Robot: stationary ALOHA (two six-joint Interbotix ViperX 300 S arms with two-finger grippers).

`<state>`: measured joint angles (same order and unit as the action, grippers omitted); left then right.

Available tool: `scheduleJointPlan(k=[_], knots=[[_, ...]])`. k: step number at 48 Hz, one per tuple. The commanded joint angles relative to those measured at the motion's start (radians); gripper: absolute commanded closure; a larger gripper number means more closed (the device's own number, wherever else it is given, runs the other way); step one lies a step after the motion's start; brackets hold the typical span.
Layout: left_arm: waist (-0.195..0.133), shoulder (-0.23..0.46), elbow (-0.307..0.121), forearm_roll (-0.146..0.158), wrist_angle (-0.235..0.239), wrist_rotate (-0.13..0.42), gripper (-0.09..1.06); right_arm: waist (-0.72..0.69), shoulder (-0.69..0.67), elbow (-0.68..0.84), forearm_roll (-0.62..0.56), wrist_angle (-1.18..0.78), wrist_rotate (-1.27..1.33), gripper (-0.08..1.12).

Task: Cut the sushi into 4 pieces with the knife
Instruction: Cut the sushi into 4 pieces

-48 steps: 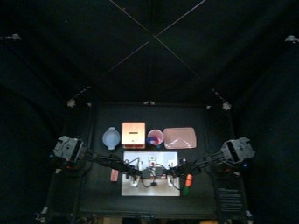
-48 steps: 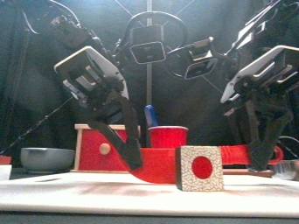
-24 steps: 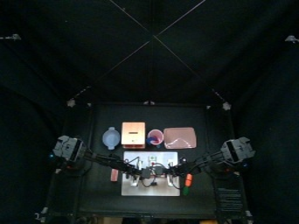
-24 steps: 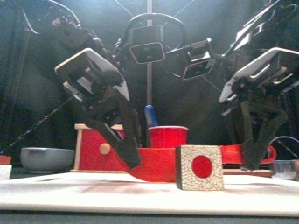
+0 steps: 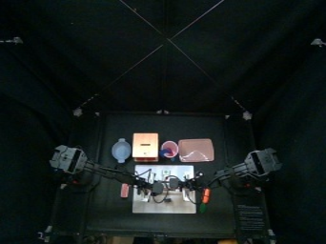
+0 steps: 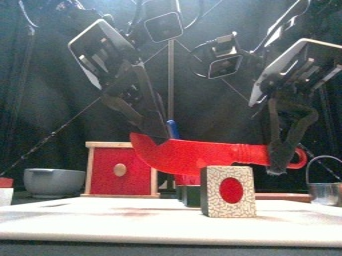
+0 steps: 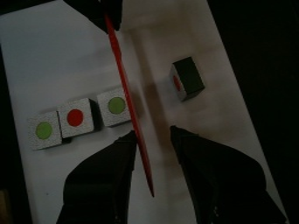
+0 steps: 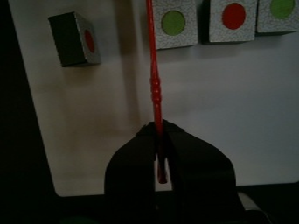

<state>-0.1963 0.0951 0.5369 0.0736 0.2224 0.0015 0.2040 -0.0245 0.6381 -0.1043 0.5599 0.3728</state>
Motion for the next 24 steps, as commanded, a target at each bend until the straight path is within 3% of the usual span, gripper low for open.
scheduleJointPlan(k=[1, 12, 18, 24], knots=[[-0.002, -0.057, -0.002, 0.003, -0.008, -0.002, 0.22, -0.006, -0.071, -0.002, 0.008, 0.031, 0.003, 0.77], [0.006, -0.144, 0.052, 0.002, -0.008, -0.006, 0.22, -0.005, -0.173, 0.034, 0.028, 0.123, 0.006, 0.77], [0.021, -0.207, 0.104, -0.018, -0.021, -0.008, 0.22, -0.005, -0.232, 0.066, 0.064, 0.173, 0.005, 0.76], [0.043, -0.270, 0.149, -0.055, -0.067, -0.008, 0.22, -0.002, -0.305, 0.104, 0.104, 0.213, 0.003, 0.75]])
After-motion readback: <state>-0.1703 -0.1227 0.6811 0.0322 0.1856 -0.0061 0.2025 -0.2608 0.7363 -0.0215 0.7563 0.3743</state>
